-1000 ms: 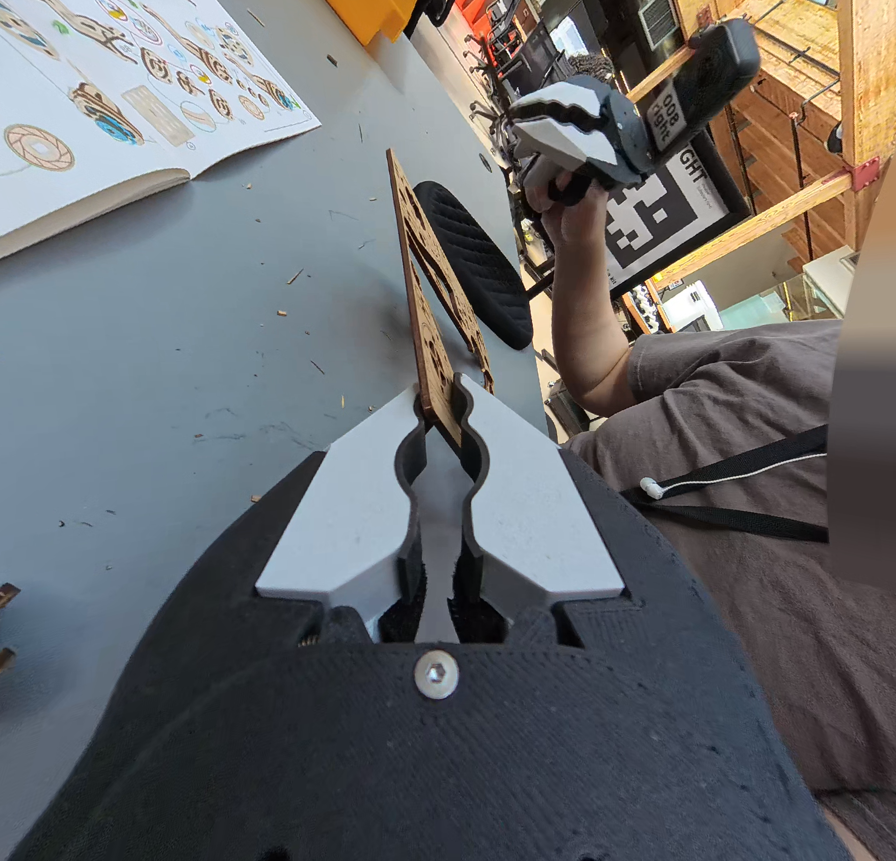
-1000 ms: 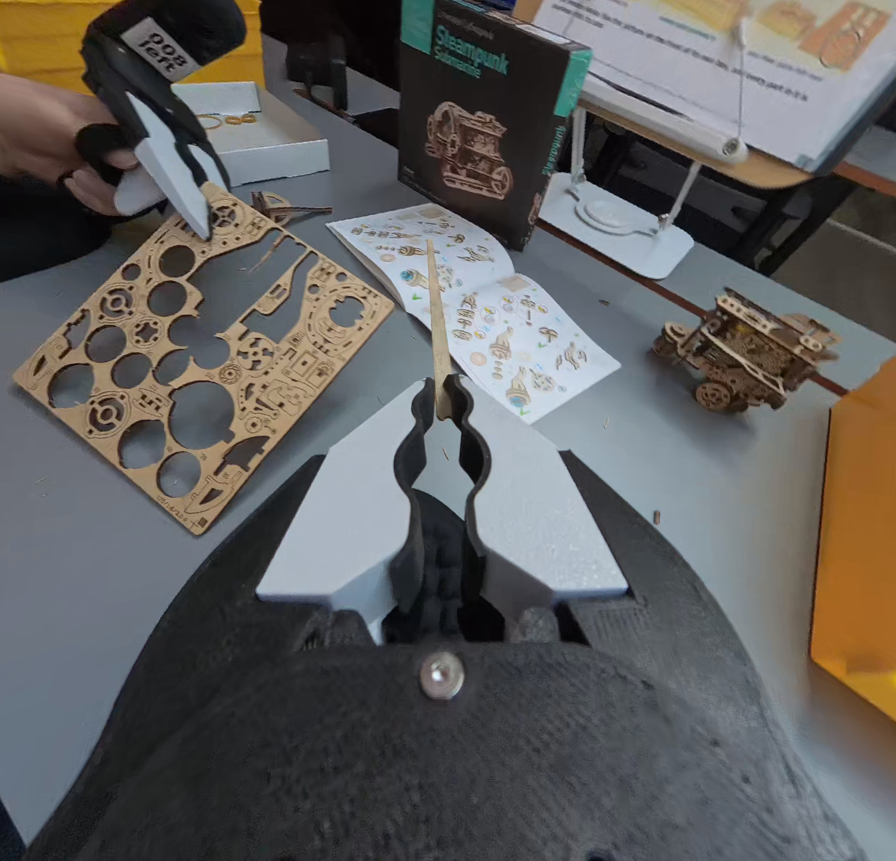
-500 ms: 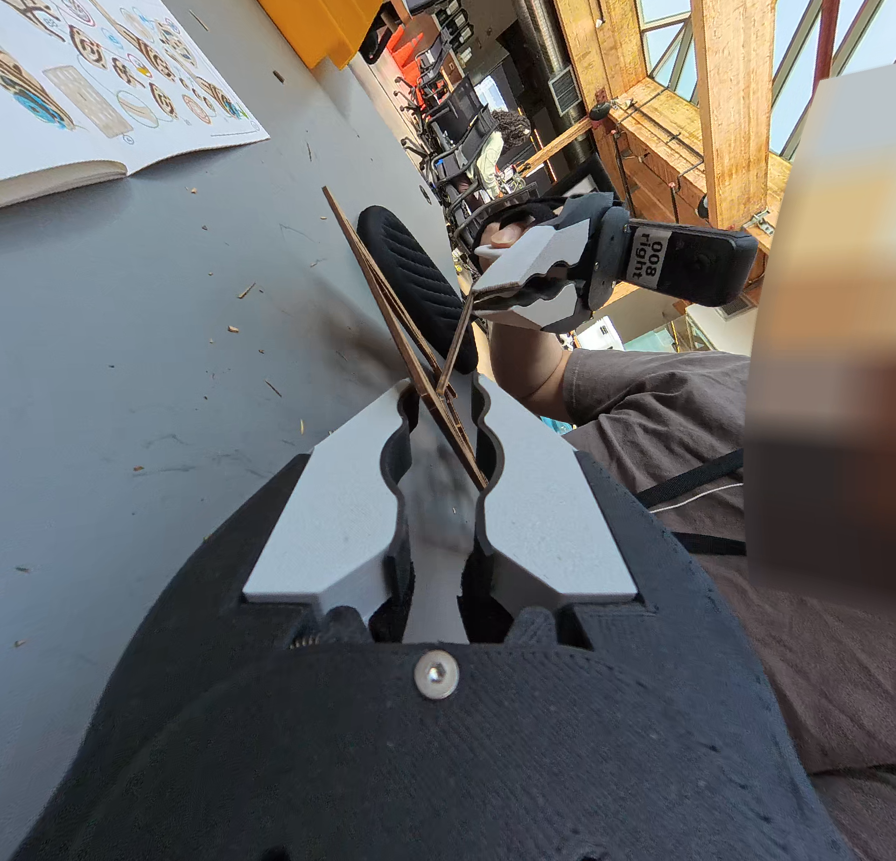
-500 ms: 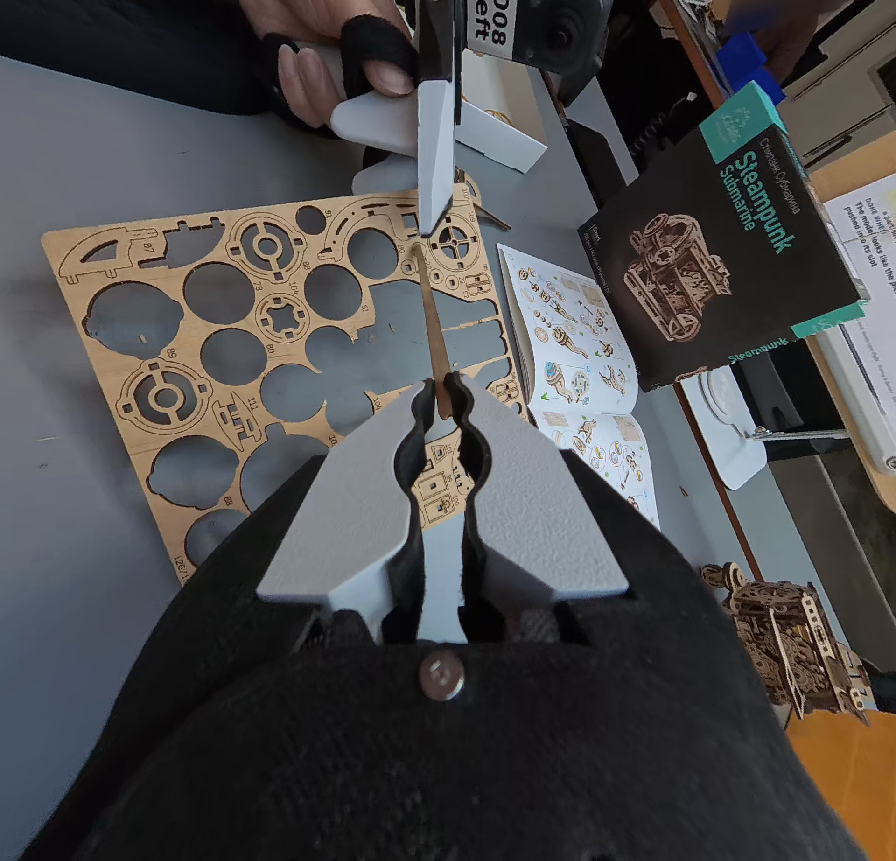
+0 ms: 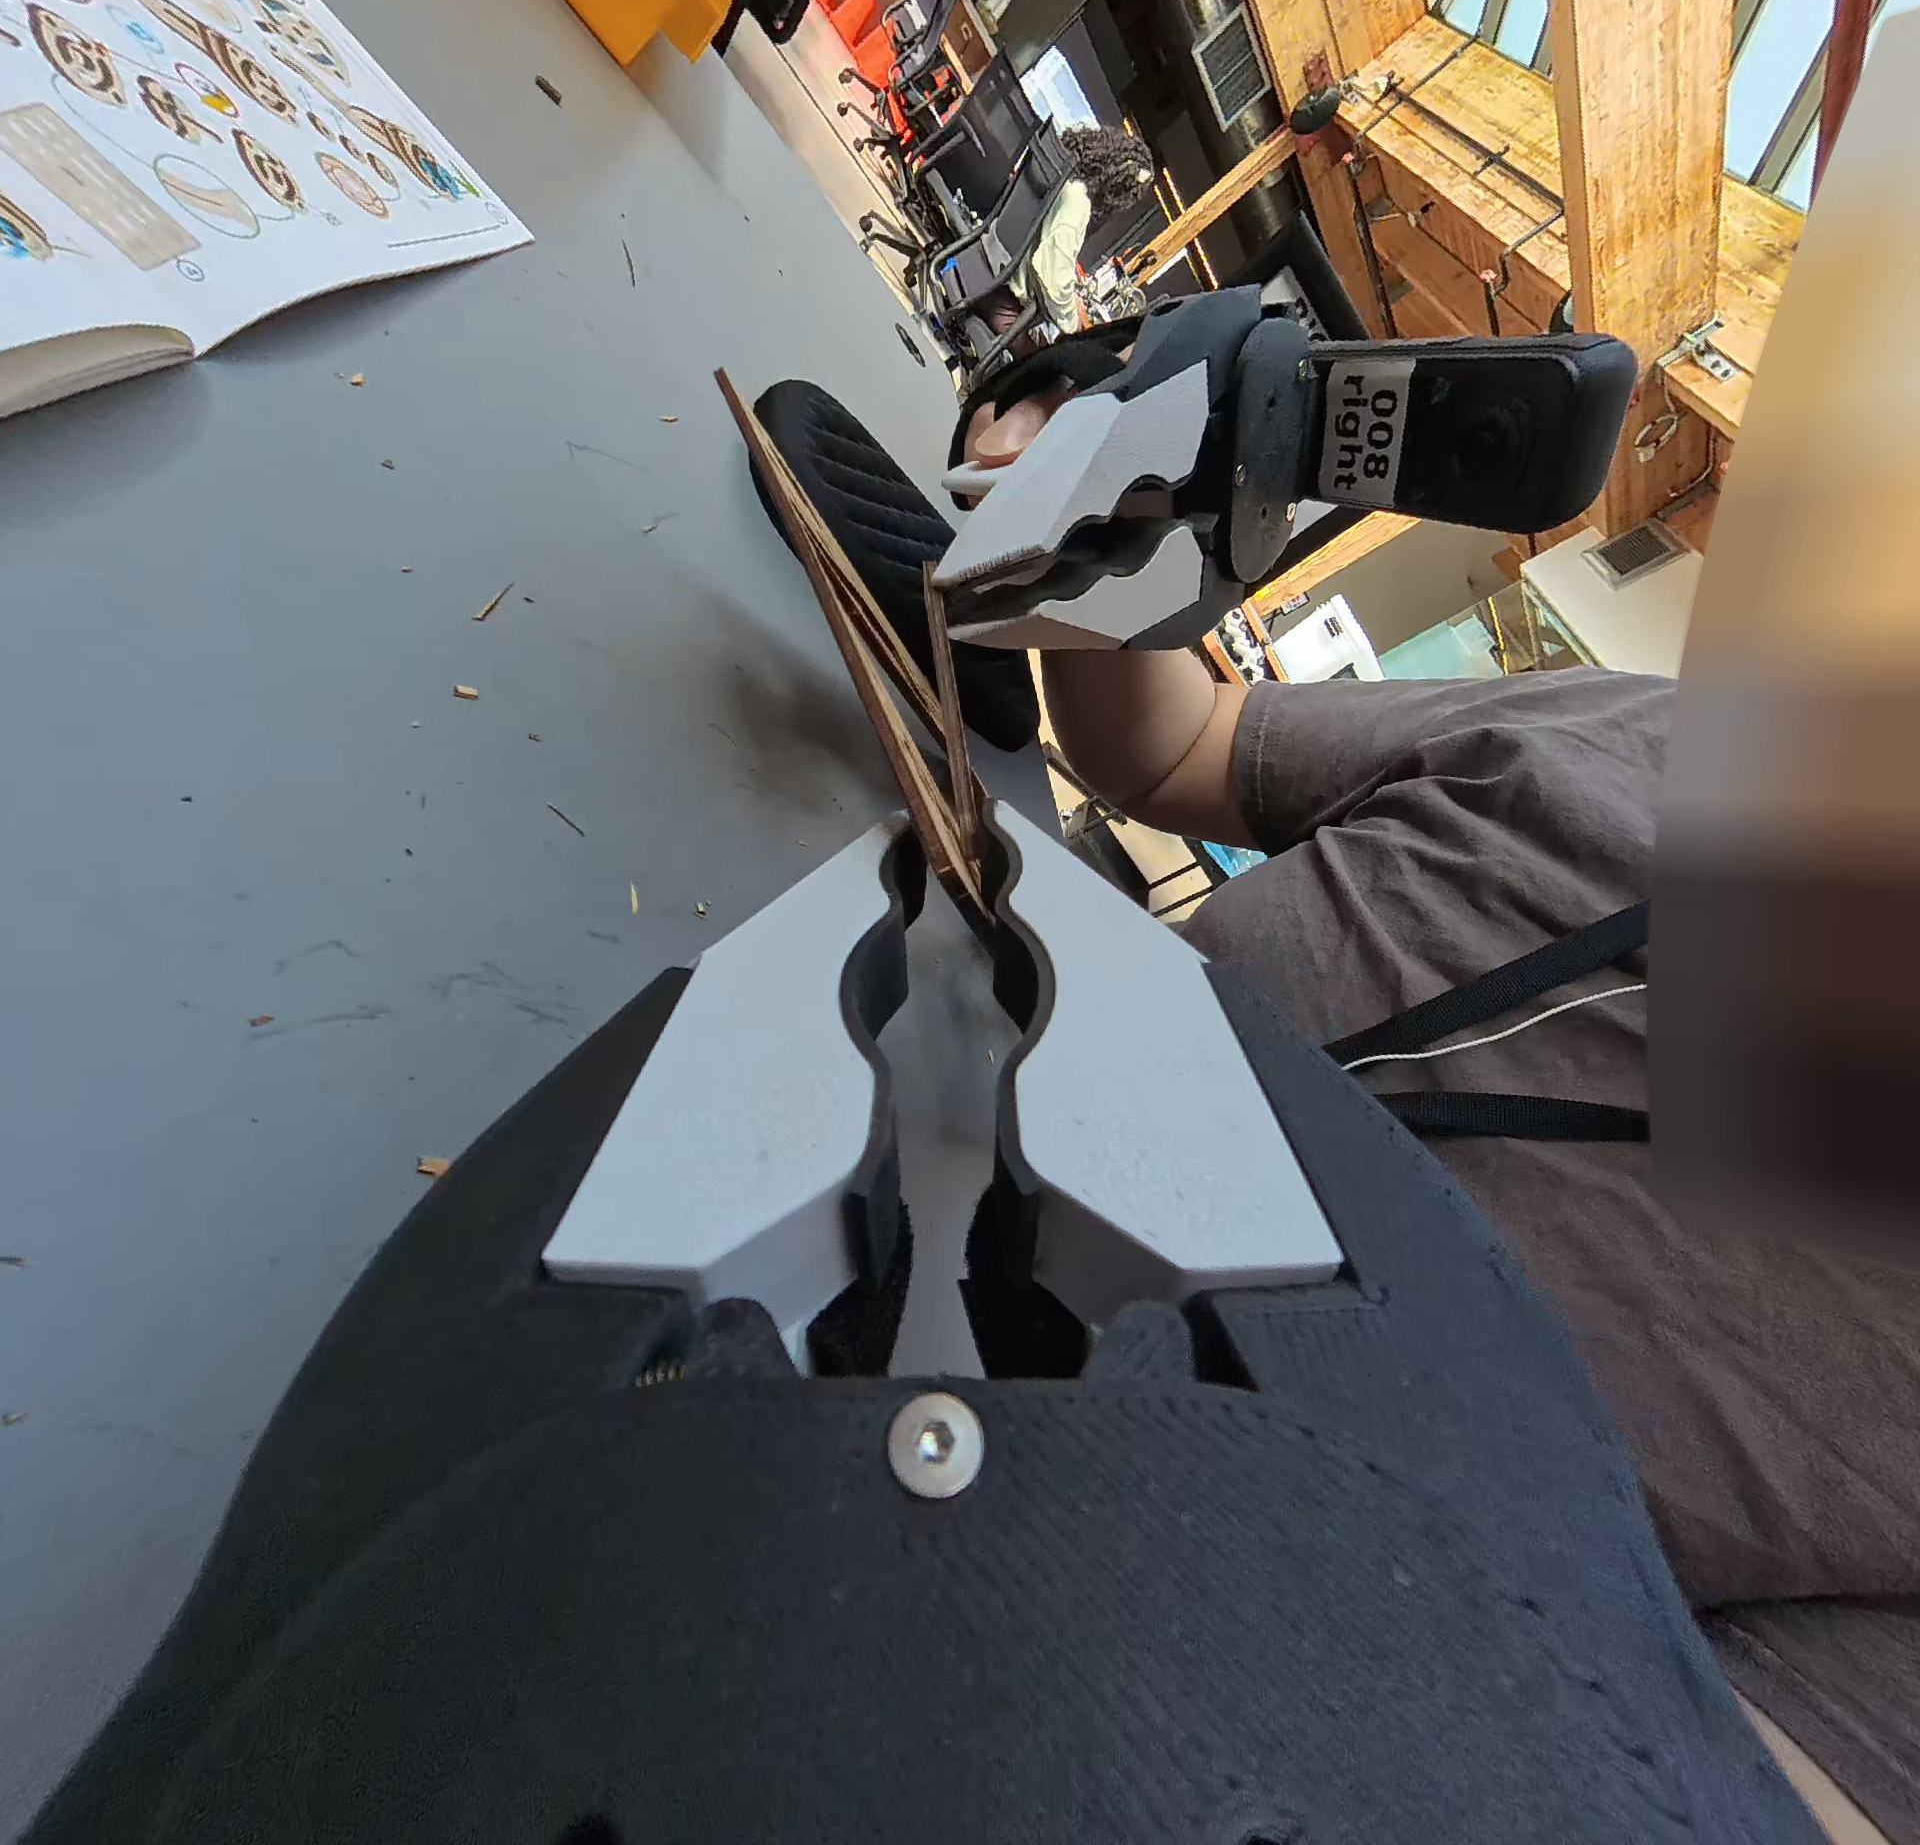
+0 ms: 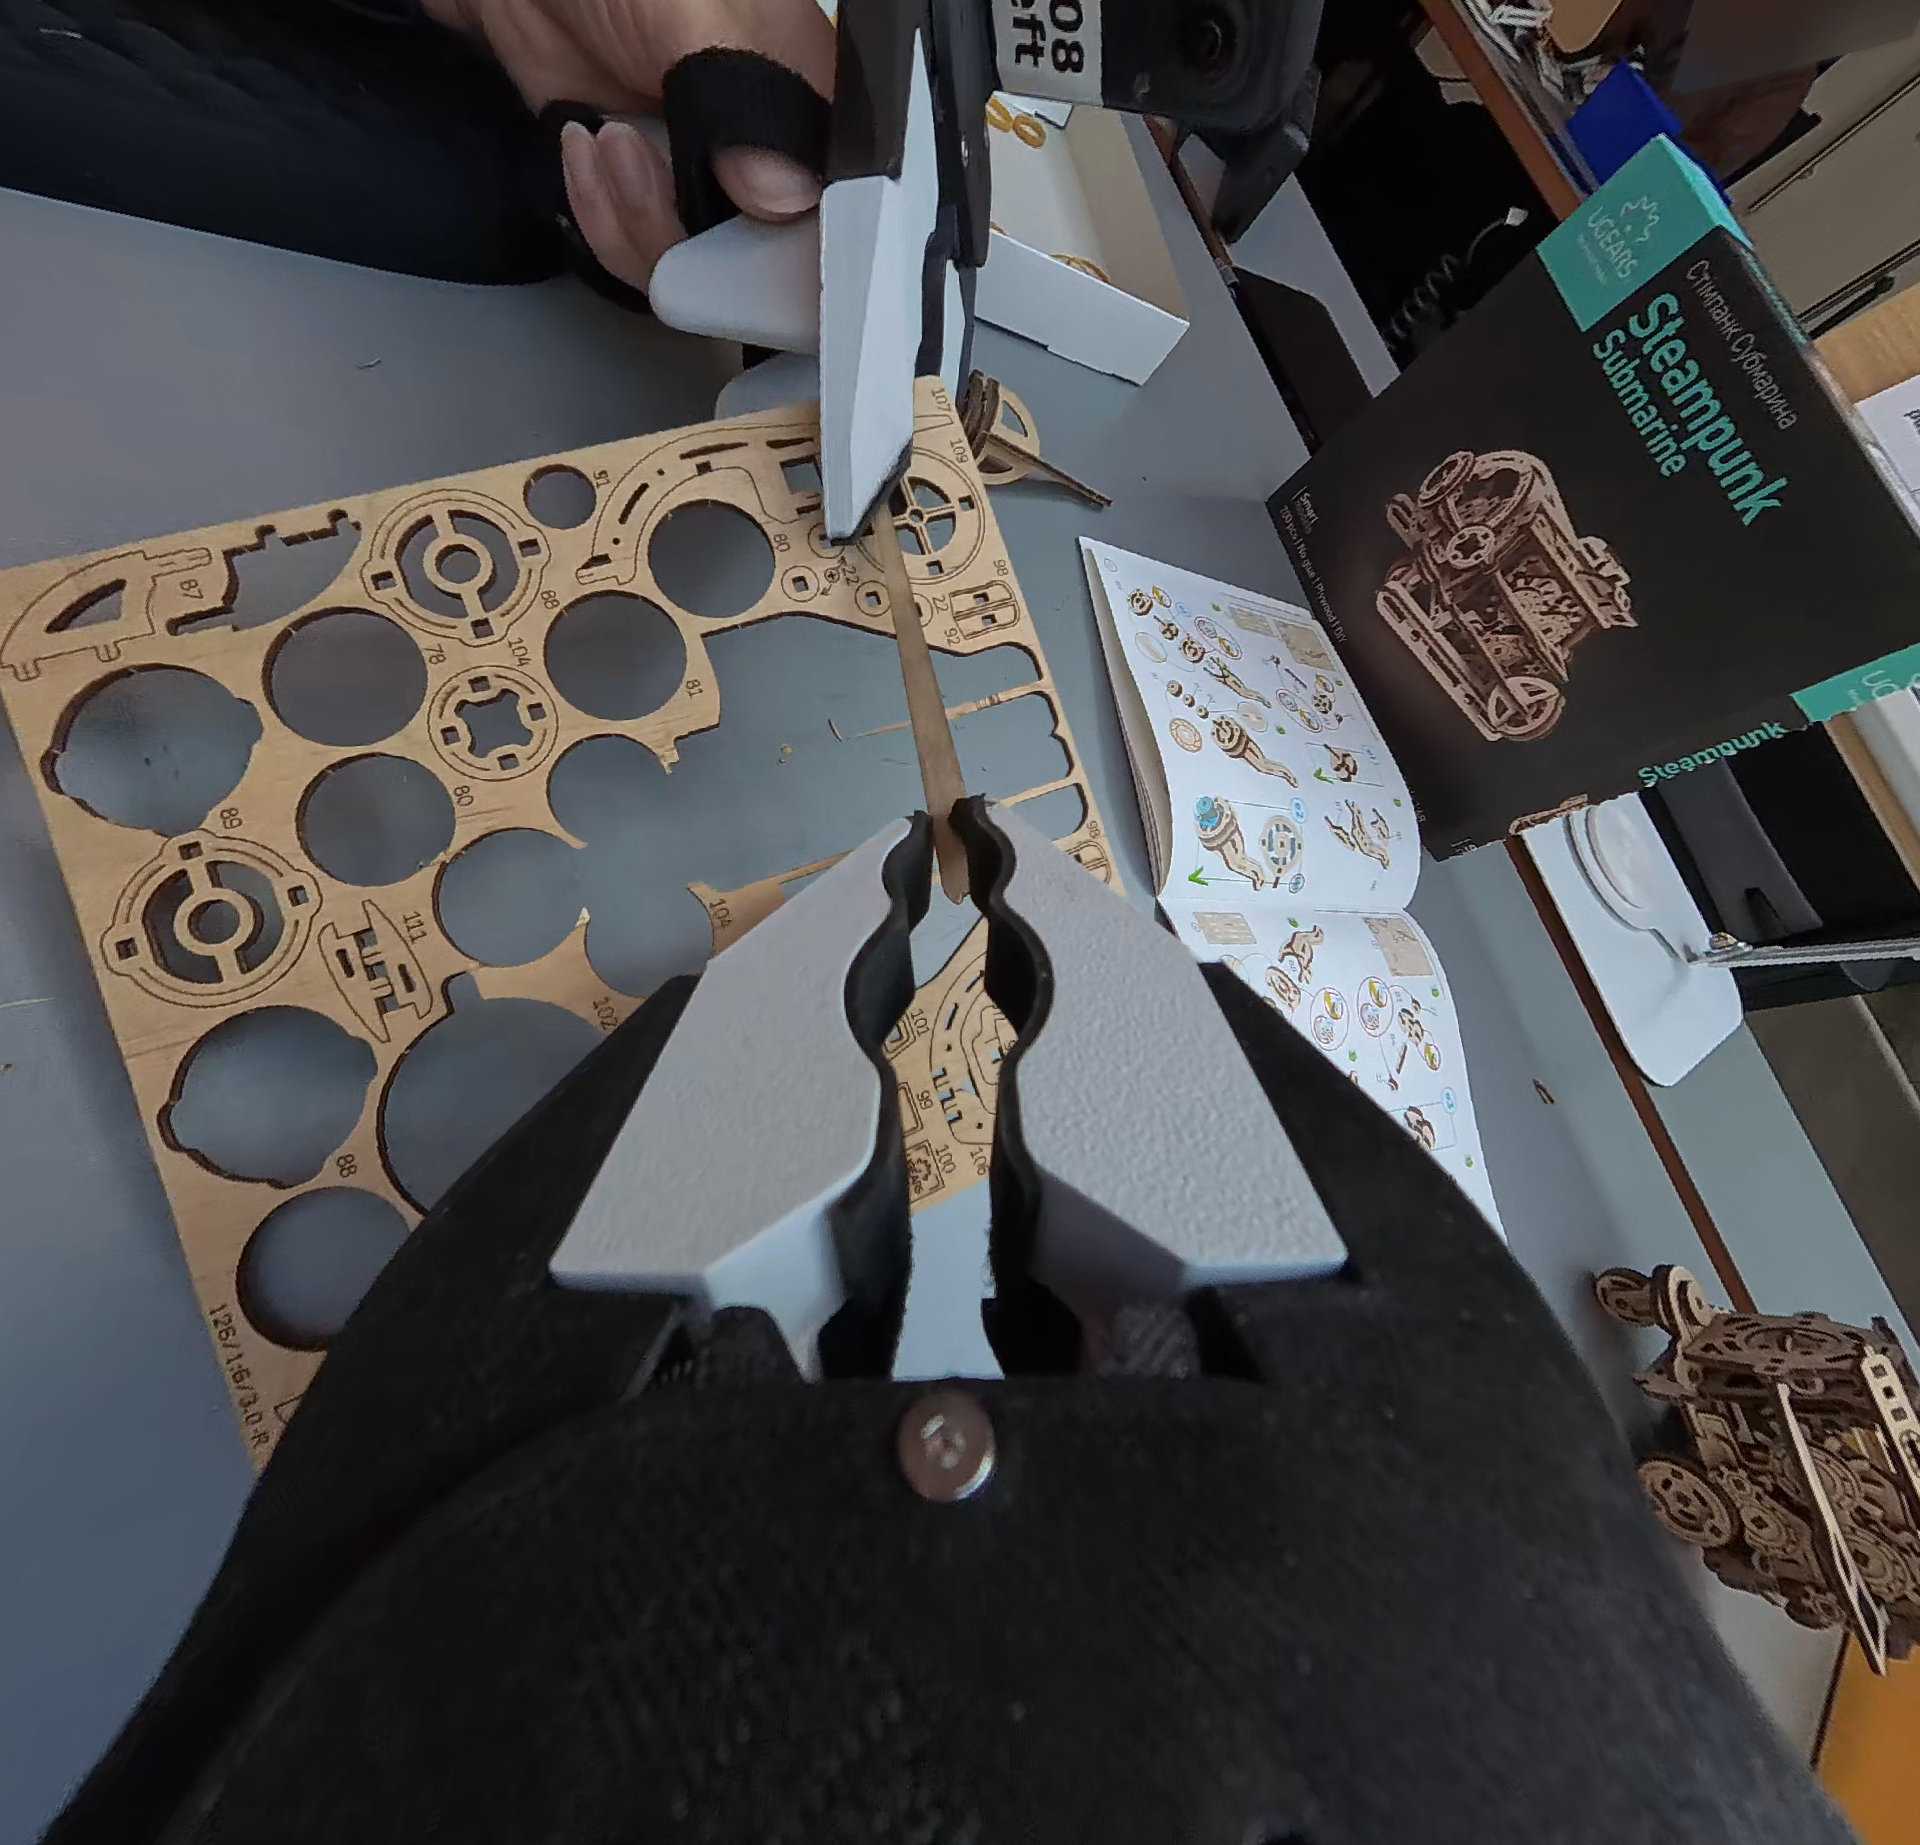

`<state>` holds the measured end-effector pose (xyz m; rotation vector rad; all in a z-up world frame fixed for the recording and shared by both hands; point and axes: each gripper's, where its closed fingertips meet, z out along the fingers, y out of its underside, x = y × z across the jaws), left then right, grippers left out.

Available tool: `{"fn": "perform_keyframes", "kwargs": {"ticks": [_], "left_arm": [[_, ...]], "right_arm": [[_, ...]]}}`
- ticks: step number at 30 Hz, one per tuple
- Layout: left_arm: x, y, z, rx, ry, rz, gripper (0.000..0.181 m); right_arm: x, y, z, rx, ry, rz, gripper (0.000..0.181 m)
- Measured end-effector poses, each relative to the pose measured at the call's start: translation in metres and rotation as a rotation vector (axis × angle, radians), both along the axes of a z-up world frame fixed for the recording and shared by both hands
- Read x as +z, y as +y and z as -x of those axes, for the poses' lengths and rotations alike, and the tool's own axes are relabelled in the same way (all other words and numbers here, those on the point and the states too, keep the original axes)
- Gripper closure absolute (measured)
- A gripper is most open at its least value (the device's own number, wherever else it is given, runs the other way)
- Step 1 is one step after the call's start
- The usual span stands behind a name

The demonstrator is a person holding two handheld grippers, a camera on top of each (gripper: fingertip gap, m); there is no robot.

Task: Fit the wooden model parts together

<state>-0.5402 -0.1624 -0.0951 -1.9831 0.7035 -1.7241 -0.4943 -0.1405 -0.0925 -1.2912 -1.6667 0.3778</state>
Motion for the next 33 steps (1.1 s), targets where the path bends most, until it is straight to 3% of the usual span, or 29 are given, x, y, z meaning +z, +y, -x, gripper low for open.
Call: {"fn": "perform_keyframes", "kwargs": {"ticks": [8,10,12,15,17,18,20,23,25,33], "left_arm": [[-0.001,0.000,-0.001,-0.003,0.019,-0.026,0.176],[0.001,0.000,-0.001,-0.002,0.016,-0.047,0.176],[0.002,0.001,0.001,0.008,0.018,-0.065,0.176],[0.004,0.003,0.003,0.019,0.015,-0.081,0.176],[0.007,0.002,0.003,0.015,-0.001,-0.092,0.176],[0.008,0.002,0.002,0.015,-0.001,-0.098,0.176],[0.008,0.002,0.002,0.011,-0.004,-0.101,0.176],[0.009,0.000,0.000,0.004,-0.005,-0.112,0.176],[0.011,-0.001,-0.001,-0.003,-0.008,-0.116,0.176],[0.010,-0.003,-0.001,-0.012,0.002,-0.123,0.176]], "right_arm": [[0.003,0.004,0.000,-0.002,0.062,0.017,0.174],[0.011,0.005,0.000,-0.061,0.128,0.081,0.149],[0.022,-0.002,-0.002,-0.141,0.215,0.270,0.152],[0.037,-0.046,0.010,-0.066,0.380,0.826,0.158],[0.036,-0.041,0.010,-0.104,0.434,0.983,0.158],[0.036,-0.033,0.006,-0.110,0.439,0.913,0.161],[0.046,-0.023,0.001,-0.045,0.417,0.582,0.165],[0.031,-0.010,0.002,0.040,0.179,0.134,0.162],[0.010,-0.005,0.006,0.069,0.031,0.062,0.156],[0.009,-0.006,0.013,0.111,0.087,0.139,0.173]]}}
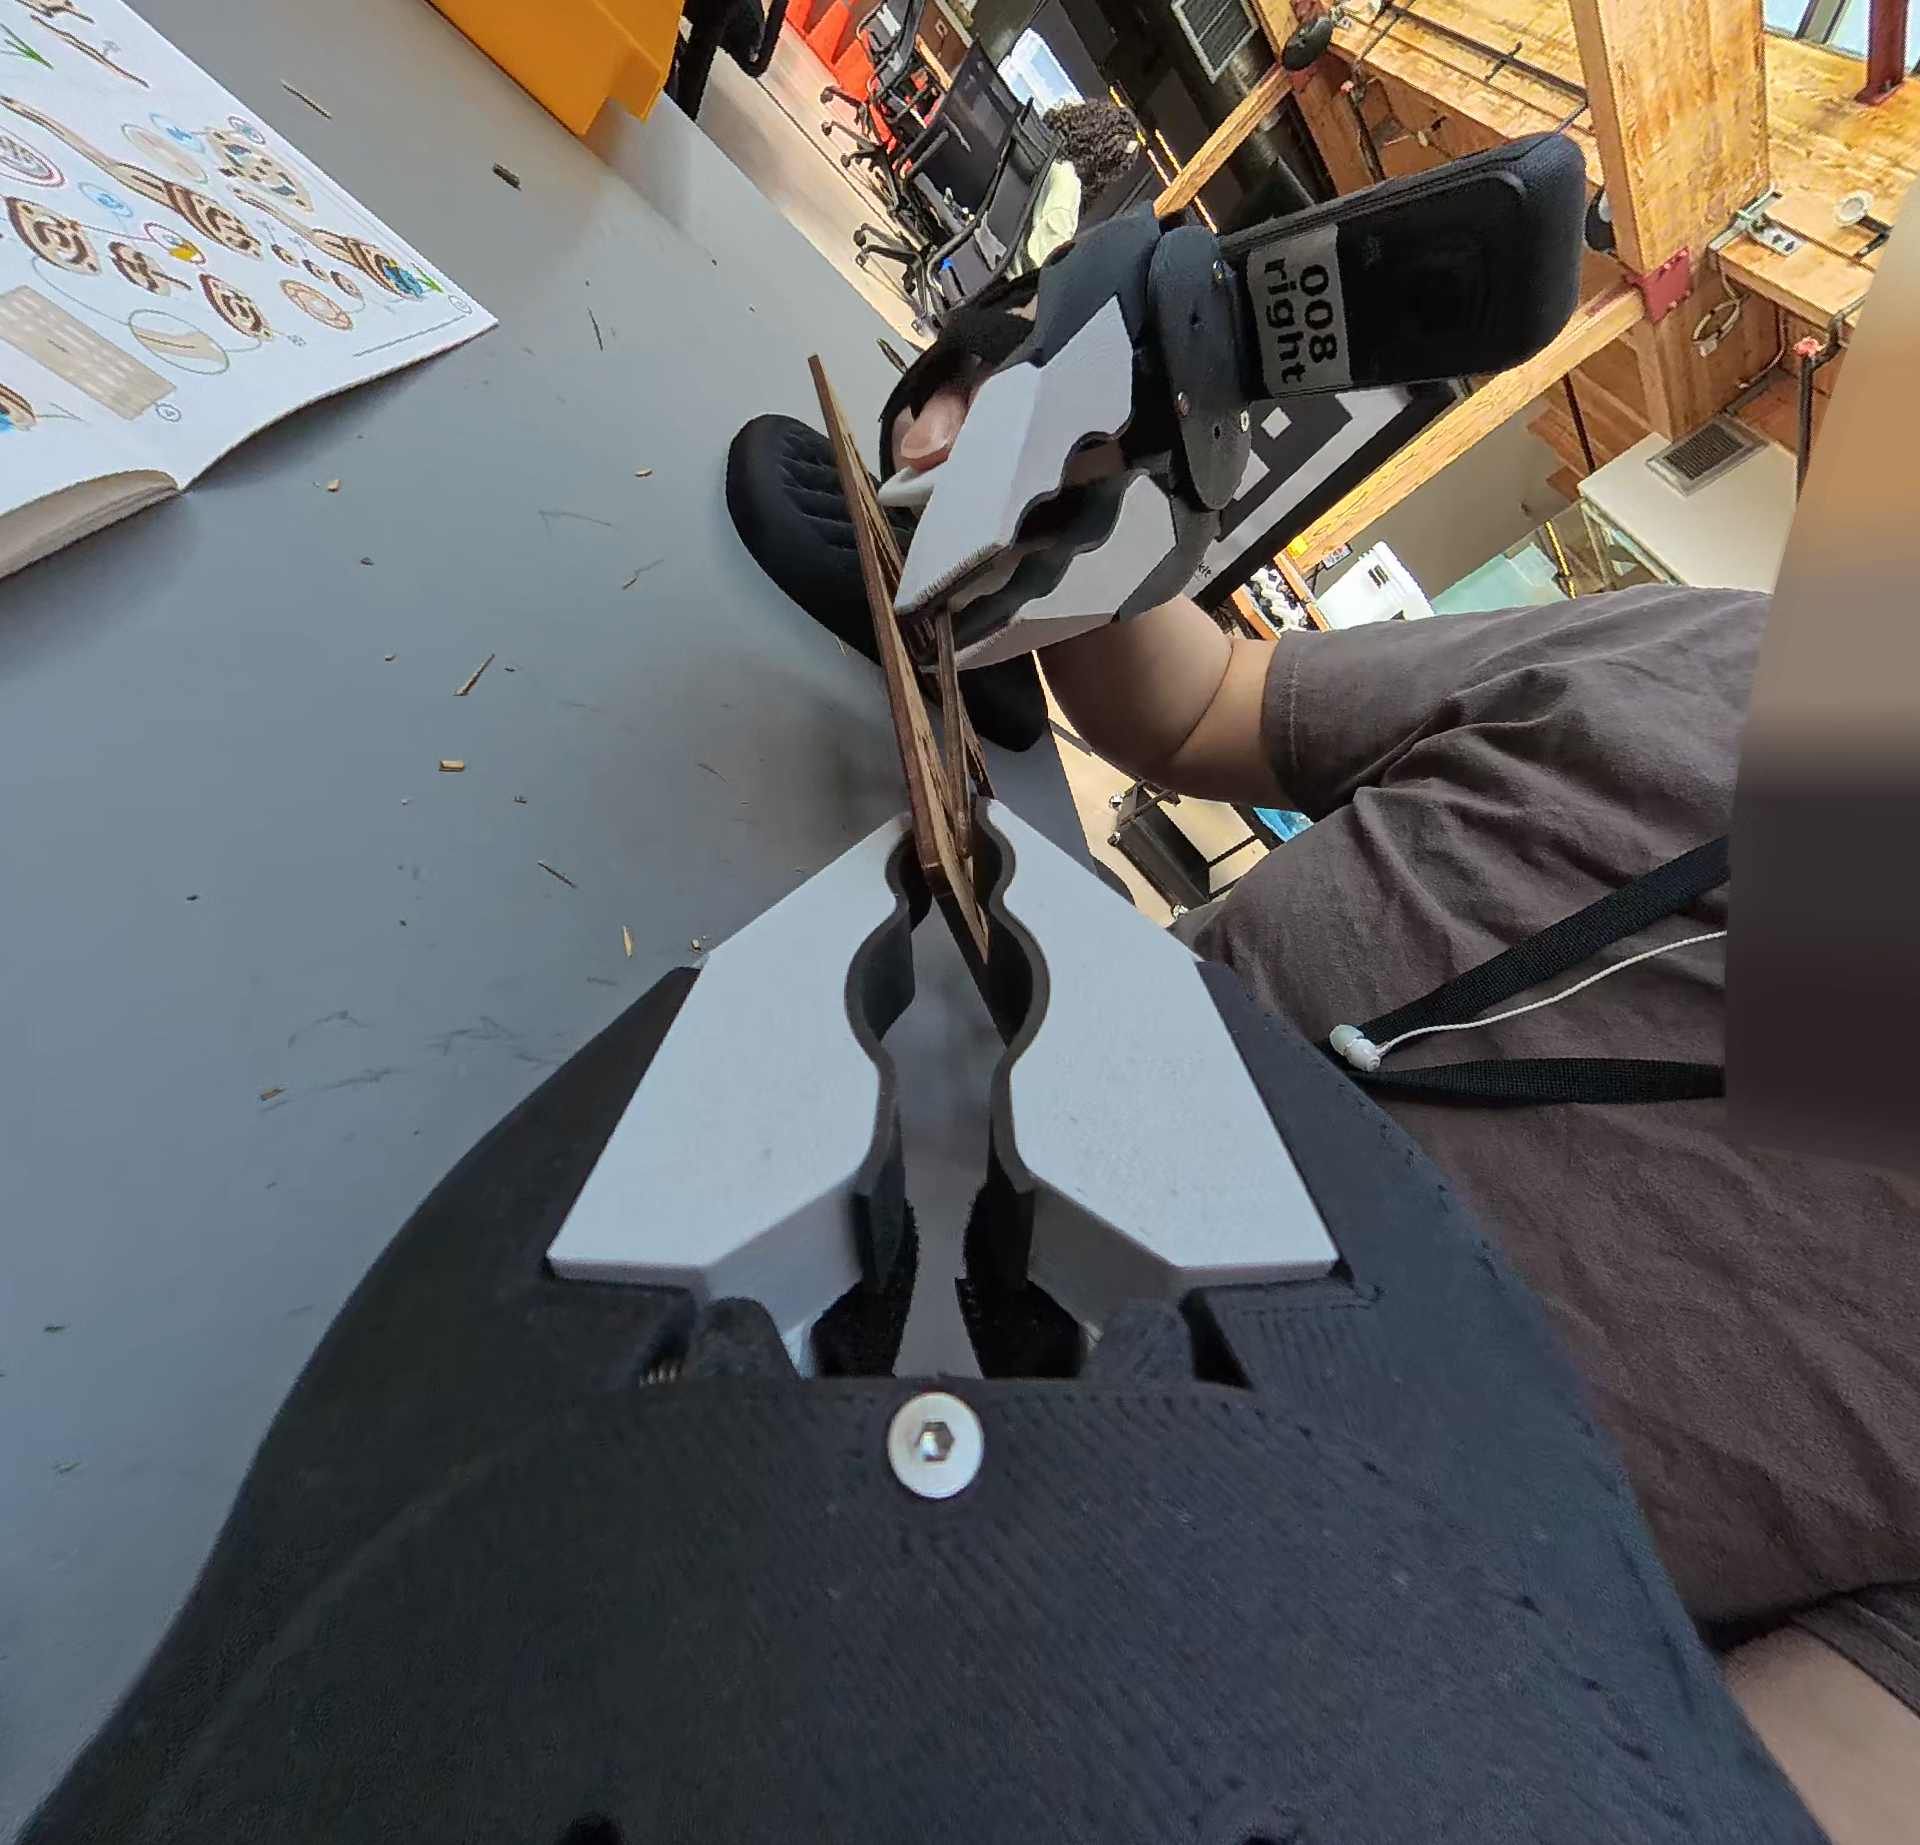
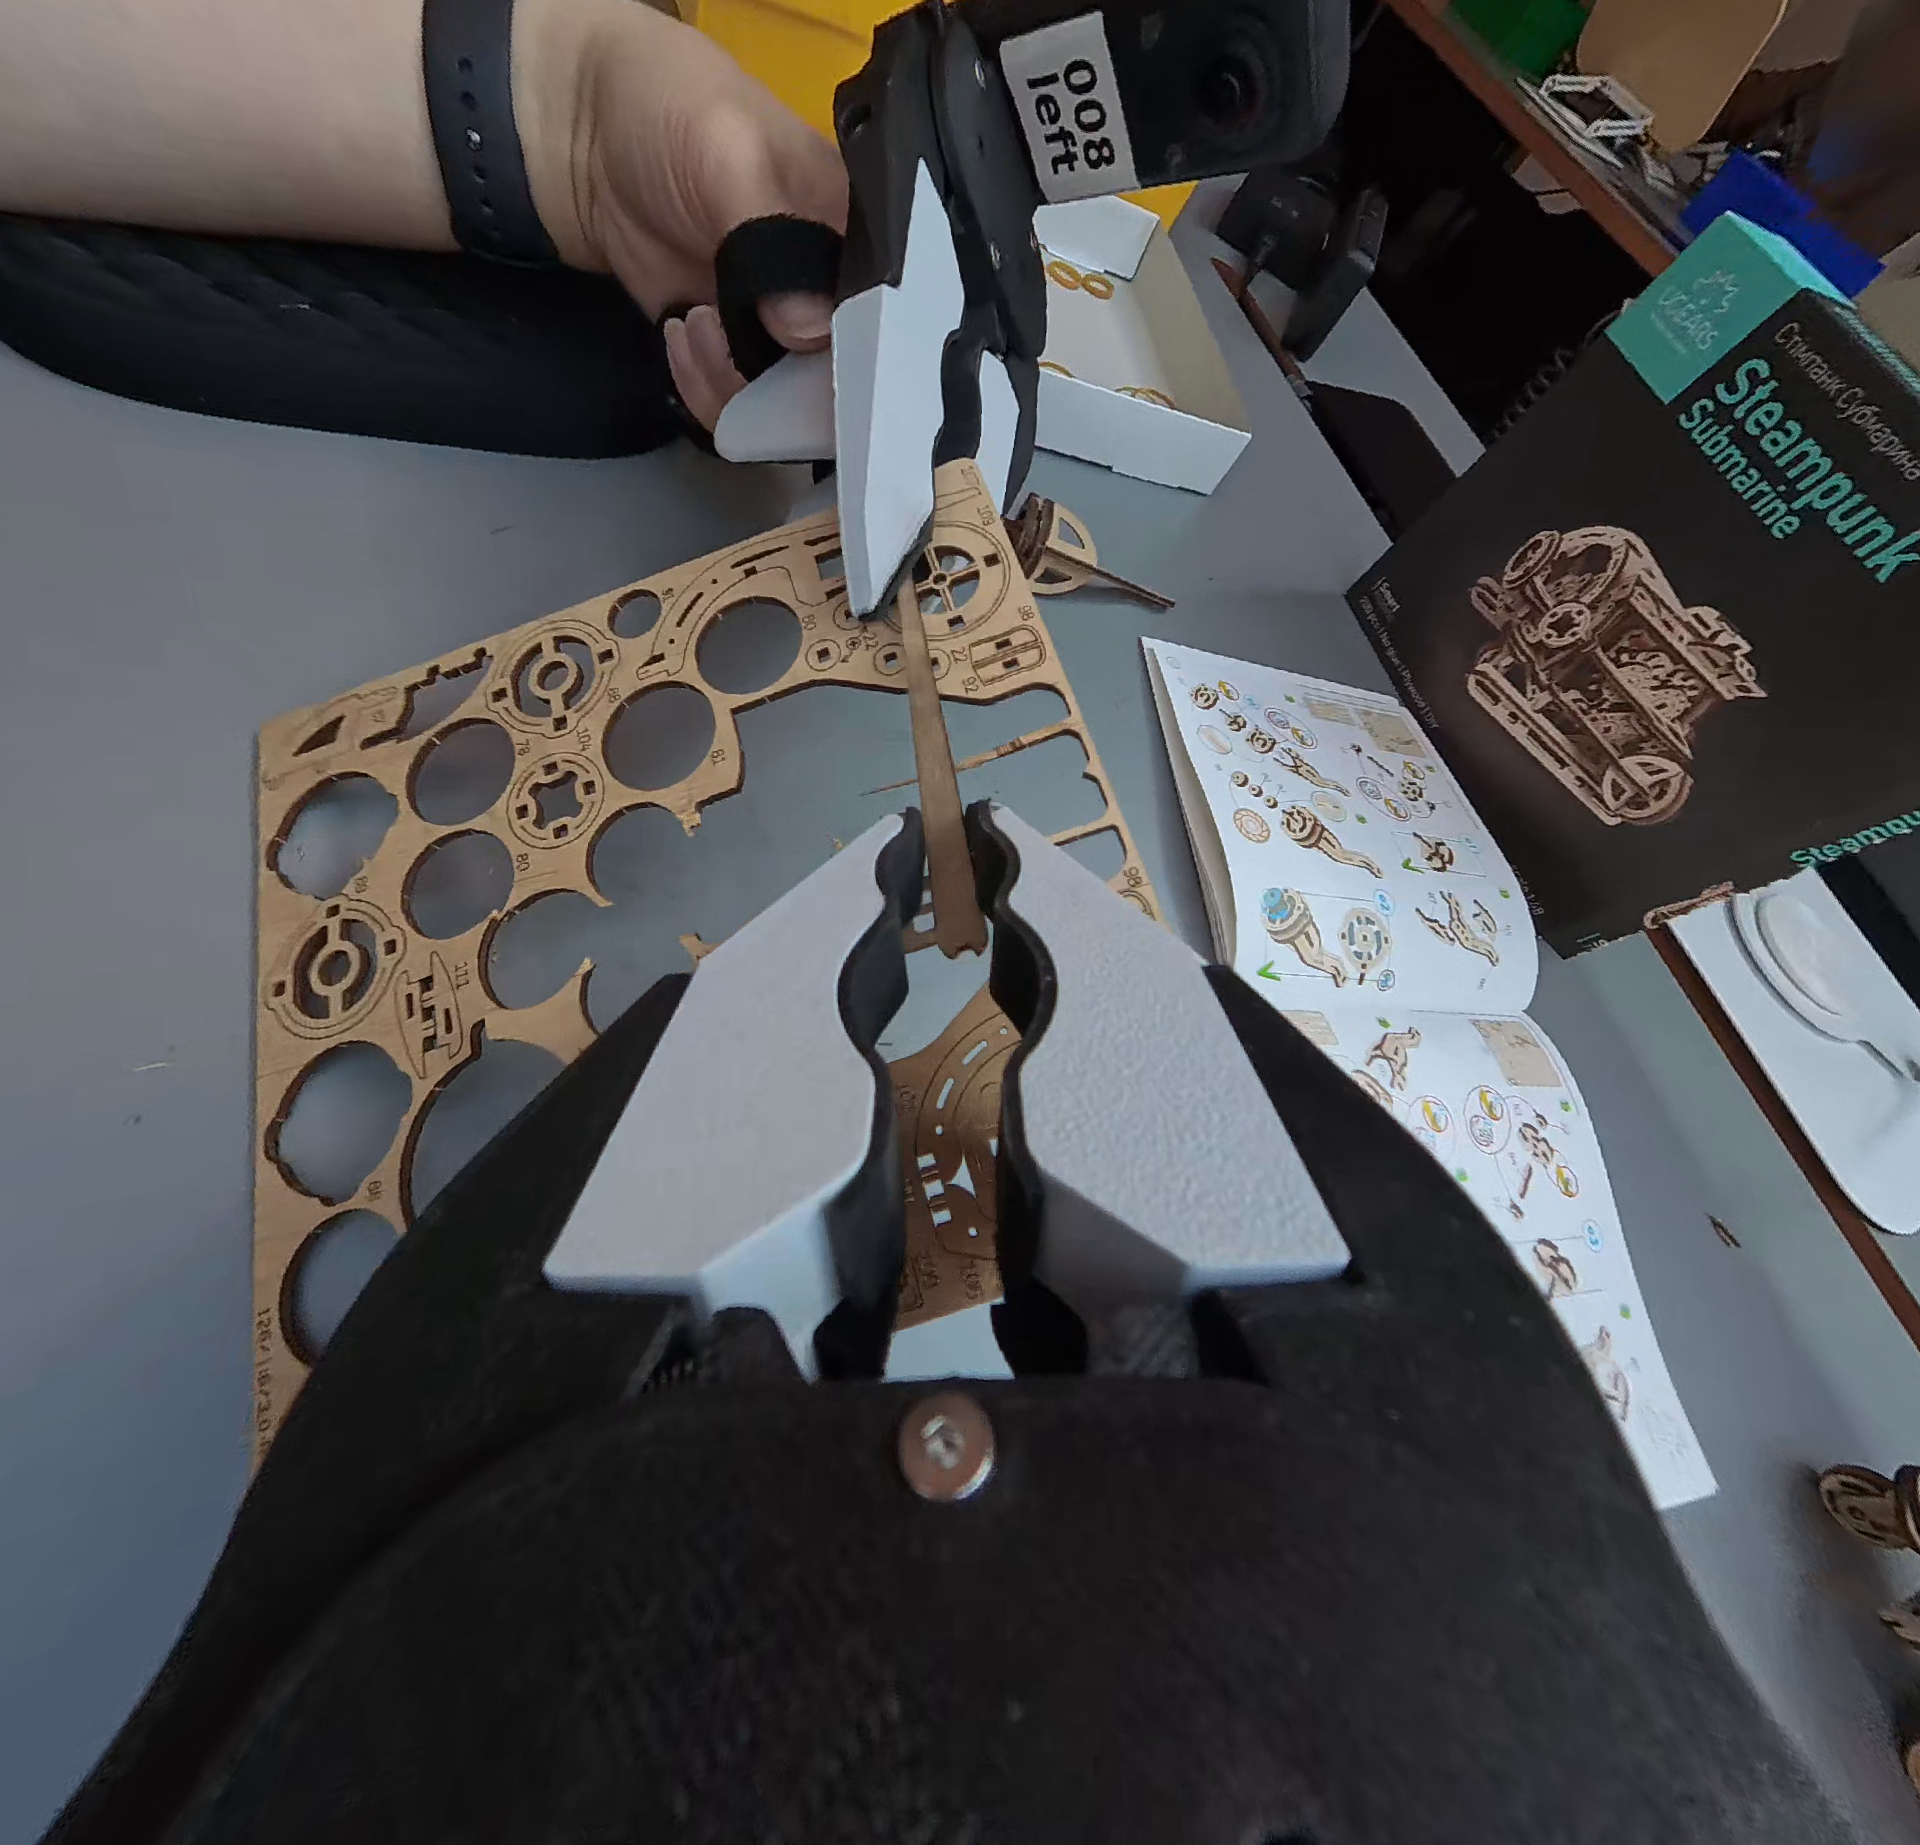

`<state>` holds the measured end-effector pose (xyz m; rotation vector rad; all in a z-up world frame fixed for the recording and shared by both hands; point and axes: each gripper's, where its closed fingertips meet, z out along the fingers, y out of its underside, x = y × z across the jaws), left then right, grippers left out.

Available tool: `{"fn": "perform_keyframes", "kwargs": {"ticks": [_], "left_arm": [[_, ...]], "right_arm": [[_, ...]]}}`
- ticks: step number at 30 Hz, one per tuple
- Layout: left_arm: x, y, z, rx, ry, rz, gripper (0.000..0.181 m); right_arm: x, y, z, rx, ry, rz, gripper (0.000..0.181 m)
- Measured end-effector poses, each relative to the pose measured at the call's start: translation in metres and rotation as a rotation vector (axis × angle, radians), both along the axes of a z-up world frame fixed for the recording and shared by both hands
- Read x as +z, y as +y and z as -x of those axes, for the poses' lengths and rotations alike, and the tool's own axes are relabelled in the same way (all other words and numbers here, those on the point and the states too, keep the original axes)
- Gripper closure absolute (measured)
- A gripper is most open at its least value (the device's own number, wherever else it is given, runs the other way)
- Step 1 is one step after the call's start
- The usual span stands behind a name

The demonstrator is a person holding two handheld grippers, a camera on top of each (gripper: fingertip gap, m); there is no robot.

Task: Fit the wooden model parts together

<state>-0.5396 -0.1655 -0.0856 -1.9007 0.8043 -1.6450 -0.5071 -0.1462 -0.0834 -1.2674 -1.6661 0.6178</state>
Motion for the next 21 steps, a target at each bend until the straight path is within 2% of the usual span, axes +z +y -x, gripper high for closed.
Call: {"fn": "perform_keyframes", "kwargs": {"ticks": [5,8,11,16,19,21], "left_arm": [[0.002,0.006,0.003,0.033,-0.020,0.020,0.177],[0.004,0.005,0.002,0.029,-0.026,0.008,0.177],[0.005,0.007,0.002,0.039,-0.038,0.023,0.168],[0.005,0.005,0.002,0.029,-0.036,0.025,0.175],[0.011,0.004,0.004,0.017,-0.073,0.021,0.177],[0.018,0.004,0.007,0.014,-0.115,0.025,0.177]], "right_arm": [[0.011,-0.003,-0.004,0.001,0.013,0.111,0.174],[0.013,-0.001,-0.006,-0.002,-0.059,0.072,0.174],[0.013,-0.001,-0.006,0.008,-0.120,0.032,0.174],[0.017,-0.002,-0.002,0.034,-0.131,-0.015,0.174],[0.024,-0.004,0.001,0.053,-0.090,-0.013,0.174],[0.036,-0.008,0.005,0.086,0.007,0.013,0.174]]}}
